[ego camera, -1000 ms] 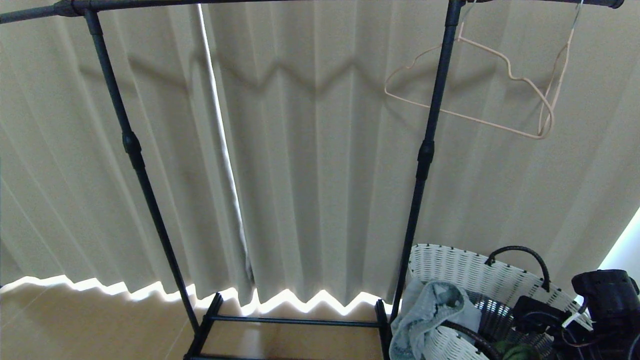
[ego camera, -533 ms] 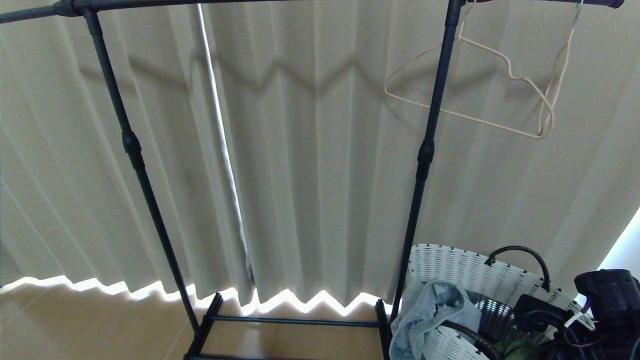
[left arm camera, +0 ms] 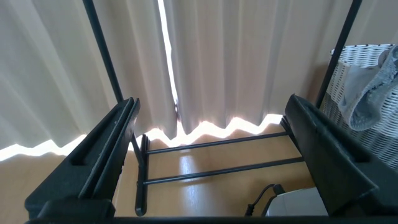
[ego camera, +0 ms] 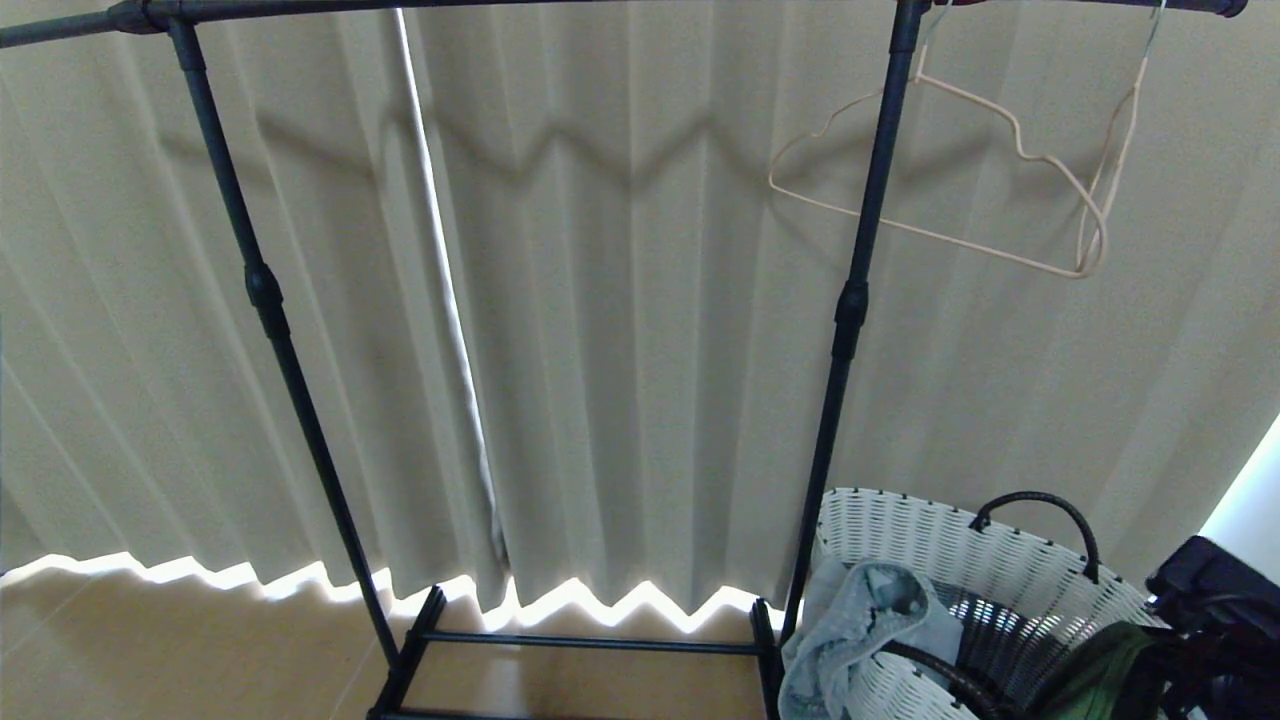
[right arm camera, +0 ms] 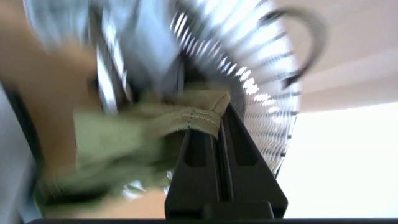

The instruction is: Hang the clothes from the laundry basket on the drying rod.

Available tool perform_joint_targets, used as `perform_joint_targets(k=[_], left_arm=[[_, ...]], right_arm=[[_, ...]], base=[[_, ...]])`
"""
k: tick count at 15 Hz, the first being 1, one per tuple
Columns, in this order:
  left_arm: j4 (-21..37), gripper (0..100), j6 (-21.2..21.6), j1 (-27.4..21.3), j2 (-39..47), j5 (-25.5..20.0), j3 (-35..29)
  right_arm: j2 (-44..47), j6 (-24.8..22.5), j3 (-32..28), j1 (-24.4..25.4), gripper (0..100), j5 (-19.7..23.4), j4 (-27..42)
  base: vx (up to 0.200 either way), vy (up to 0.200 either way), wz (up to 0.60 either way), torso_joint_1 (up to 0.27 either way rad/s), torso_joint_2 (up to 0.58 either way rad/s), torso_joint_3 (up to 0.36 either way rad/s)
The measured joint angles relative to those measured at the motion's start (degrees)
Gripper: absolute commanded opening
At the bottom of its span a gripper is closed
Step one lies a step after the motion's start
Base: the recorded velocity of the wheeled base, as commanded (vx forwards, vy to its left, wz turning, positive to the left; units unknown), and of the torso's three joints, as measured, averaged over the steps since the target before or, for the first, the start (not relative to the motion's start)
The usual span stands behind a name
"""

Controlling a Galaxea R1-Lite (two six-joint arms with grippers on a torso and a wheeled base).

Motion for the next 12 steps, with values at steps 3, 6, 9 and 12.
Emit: perform_joint_targets(k=[3,6,9,12], left_arm=[[0.0,100,0.15,0.0,0.0,0.0,0.0],[0.0,100,0.22,0.0,0.0,0.0,0.0],[0.0,100,0.22,0.0,0.0,-0.02,0.06],[0.0,100,0.23,0.0,0.0,0.0,0.11]], right_arm=[[-8.13,12.0,-4.0,0.15,0,0.22,-0.11],[-10.98,14.32,-6.01,0.33,0,0.21,-0.07],[-12.65,14.32,-6.17,0.59,0,0.18,-0.05],[-13.62,14.26,-6.06,1.08,0,0.18,0.3]], base=[[0.0,0.0,0.0,0.0,0.0,0.0],[0.0,0.0,0.0,0.0,0.0,0.0],[0.0,0.0,0.0,0.0,0.0,0.0],[-0.2,0.0,0.0,0.007,0.0,0.001]])
